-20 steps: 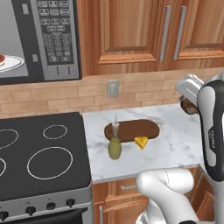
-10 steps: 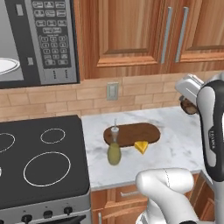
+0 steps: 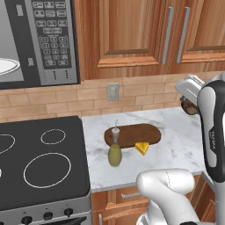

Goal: Retrieve the reheated potato from the microwave, then place the potato, cheese, and condiment on the cutting board.

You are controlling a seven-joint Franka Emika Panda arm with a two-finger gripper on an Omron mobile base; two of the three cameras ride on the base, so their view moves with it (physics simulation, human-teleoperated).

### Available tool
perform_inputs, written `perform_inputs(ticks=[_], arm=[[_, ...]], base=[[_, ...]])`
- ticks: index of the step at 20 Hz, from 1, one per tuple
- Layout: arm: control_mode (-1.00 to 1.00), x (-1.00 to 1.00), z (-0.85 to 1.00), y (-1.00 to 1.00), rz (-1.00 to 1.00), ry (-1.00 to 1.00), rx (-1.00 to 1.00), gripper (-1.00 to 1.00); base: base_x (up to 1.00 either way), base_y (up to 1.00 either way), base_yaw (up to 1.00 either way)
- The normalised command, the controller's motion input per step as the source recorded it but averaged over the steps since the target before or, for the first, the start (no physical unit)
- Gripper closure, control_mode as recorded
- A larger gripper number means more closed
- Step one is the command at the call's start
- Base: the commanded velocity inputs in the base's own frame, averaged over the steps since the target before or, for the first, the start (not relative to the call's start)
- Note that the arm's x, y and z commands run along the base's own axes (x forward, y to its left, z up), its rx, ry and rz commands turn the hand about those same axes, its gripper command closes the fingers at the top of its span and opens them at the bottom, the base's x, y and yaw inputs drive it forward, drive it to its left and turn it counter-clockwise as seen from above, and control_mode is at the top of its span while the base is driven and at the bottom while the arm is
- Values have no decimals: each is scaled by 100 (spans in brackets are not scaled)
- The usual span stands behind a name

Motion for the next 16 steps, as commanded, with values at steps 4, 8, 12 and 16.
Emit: perform_inputs(ticks=[4,8,12,16], arm=[[100,0,0,0,0,0,0,100],[100,0,0,0,0,0,0,100],[100,0,0,0,0,0,0,100],[-100,0,0,0,0,0,0,100]], base=[[0,0,0],[0,0,0],[0,0,0],[0,0,0]])
